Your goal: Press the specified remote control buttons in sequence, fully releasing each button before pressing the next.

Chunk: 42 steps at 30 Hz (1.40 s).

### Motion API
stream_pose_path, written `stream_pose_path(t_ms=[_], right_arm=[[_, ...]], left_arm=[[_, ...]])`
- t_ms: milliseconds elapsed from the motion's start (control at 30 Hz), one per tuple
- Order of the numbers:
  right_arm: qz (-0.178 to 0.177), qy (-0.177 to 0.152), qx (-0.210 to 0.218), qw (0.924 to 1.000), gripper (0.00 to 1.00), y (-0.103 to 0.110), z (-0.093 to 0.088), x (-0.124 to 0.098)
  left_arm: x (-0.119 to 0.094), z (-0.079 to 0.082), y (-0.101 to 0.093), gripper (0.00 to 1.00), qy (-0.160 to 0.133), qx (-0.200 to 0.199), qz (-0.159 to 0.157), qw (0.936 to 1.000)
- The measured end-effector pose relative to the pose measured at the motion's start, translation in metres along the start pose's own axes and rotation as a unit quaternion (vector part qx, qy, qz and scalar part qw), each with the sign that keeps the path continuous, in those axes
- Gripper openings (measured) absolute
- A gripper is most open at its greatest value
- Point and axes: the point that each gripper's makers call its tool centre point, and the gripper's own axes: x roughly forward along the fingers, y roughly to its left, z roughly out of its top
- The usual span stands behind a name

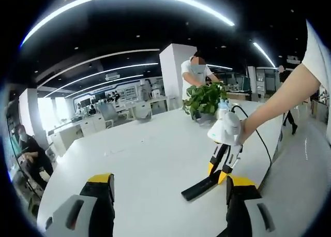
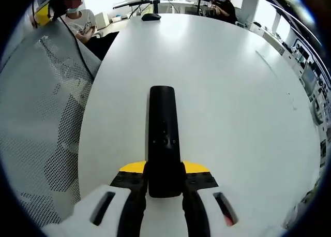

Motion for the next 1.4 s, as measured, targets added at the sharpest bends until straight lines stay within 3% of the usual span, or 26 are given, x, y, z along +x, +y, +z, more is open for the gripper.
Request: stream_pose_path(t_ms=[333,800,1067,1400], right_arm=[[-0.001,-0.009,0.007,0.9999,0.24,-0.014,0.001,0.0],[-0.025,-0.018,0.031,0.999,0.24,-0.052,-0.007,-0.006],[-0.023,-0.026,0.039,0.9986,0.24,-0.063,-0.008,-0.007],[-0.021,-0.034,0.043,0.9983,0.24,-0.081,-0.006,-0.007]], left_arm=[[-0.004,0.003,0.011,0.93,-0.007,-0.007,0.03,0.9995],[-0.005,-0.002,0.014,0.92,0.004,-0.009,0.038,0.9992],[-0.002,-0.005,0.009,0.92,0.013,-0.008,0.025,0.9996],[-0.002,-0.005,0.014,0.92,0.015,-0.006,0.036,0.9992]])
